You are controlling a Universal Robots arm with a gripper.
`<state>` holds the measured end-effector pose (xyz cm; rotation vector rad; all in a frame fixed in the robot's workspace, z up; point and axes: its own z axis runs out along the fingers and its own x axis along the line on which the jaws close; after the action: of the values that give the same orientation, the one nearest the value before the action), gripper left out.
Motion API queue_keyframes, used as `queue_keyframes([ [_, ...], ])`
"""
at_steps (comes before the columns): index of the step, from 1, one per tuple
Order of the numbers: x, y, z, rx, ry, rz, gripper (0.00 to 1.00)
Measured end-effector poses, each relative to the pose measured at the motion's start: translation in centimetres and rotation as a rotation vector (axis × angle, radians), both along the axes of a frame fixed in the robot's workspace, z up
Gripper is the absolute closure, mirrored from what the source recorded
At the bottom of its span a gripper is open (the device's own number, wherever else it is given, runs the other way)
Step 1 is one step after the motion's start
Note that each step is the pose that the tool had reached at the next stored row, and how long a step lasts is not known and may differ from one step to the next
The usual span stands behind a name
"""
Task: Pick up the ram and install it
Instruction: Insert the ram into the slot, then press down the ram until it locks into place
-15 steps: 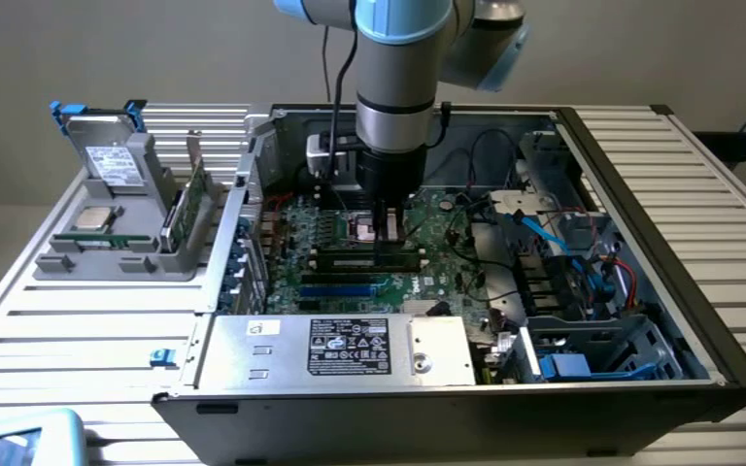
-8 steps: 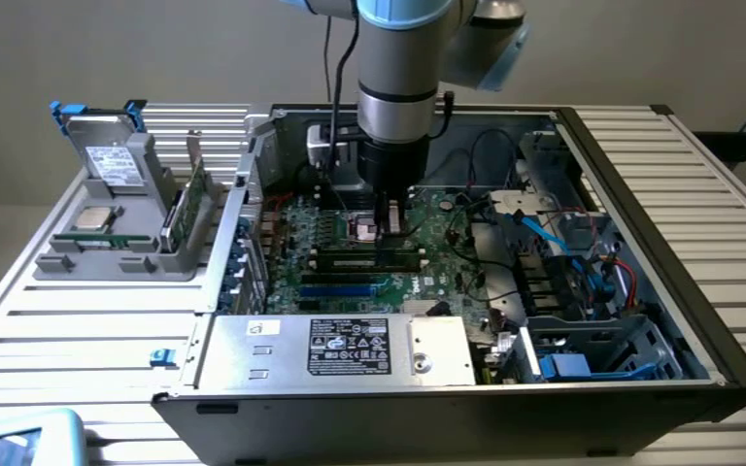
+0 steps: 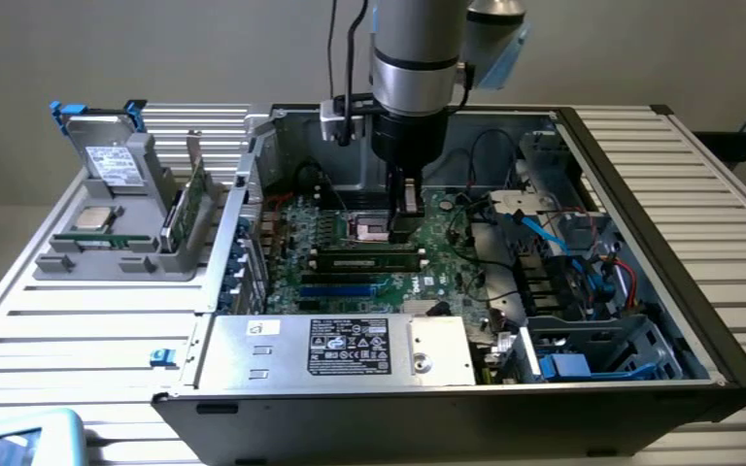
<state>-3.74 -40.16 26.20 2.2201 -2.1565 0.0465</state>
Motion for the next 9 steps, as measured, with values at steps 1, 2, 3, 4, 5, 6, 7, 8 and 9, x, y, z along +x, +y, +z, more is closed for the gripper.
queue_keyframes([
  [1, 0.05, 0.00, 0.04, 0.0002, 0.0001, 0.000, 0.71],
  [2, 0.05, 0.01, 0.04, 0.0002, 0.0010, 0.000, 0.71],
  [3, 0.05, 0.01, 0.04, 0.0002, 0.0010, 0.000, 0.71],
  [4, 0.05, 0.00, 0.04, 0.0002, 0.0010, 0.000, 0.71],
  [5, 0.05, 0.00, 0.05, 0.0000, 0.0010, 0.000, 0.71],
  [6, 0.05, 0.00, 0.05, 0.0000, 0.0011, 0.000, 0.71],
  [7, 0.05, 0.00, 0.05, 0.0000, 0.0011, 0.000, 0.71],
  [8, 0.05, 0.00, 0.05, 0.0000, 0.0011, 0.000, 0.71],
  [9, 0.05, 0.00, 0.05, 0.0000, 0.0011, 0.000, 0.71],
])
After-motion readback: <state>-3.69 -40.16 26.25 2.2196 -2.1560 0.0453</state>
